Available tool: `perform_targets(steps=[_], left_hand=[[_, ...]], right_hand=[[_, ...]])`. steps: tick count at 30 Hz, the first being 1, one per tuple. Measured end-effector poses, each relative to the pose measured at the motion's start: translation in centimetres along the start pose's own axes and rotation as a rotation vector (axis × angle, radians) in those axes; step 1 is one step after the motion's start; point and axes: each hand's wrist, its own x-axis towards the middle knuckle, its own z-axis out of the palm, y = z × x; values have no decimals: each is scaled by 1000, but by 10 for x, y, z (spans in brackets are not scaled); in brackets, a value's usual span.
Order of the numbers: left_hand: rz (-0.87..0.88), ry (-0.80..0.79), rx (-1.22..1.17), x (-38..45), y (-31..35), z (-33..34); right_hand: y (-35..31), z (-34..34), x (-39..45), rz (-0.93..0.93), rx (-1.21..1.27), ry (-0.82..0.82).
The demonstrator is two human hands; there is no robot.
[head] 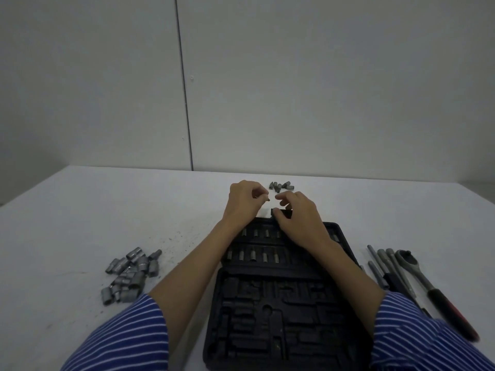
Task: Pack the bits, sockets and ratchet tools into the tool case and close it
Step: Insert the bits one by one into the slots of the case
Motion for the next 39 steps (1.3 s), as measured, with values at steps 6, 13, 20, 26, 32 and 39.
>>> perform_targets(steps=[6, 13, 20, 26, 32, 39], left_hand=[[13, 26, -59, -23, 12, -6], [3, 45, -139, -47, 24, -9], [-2, 42, -168, -62, 27, -6], [-6, 27, -202, -66, 30, -6], [55, -7, -85, -71, 31, -3], [101, -129, 110, -72, 19, 5]], right_hand=[[-10, -14, -4, -21, 51, -19], [-18, -23, -23, 17, 254, -53], [-18, -31, -35, 53, 347, -32], [-18, -37, -40, 82, 377, -54], [-14, -42, -48, 75, 315, -90], [-8, -48, -65, 43, 344, -128]])
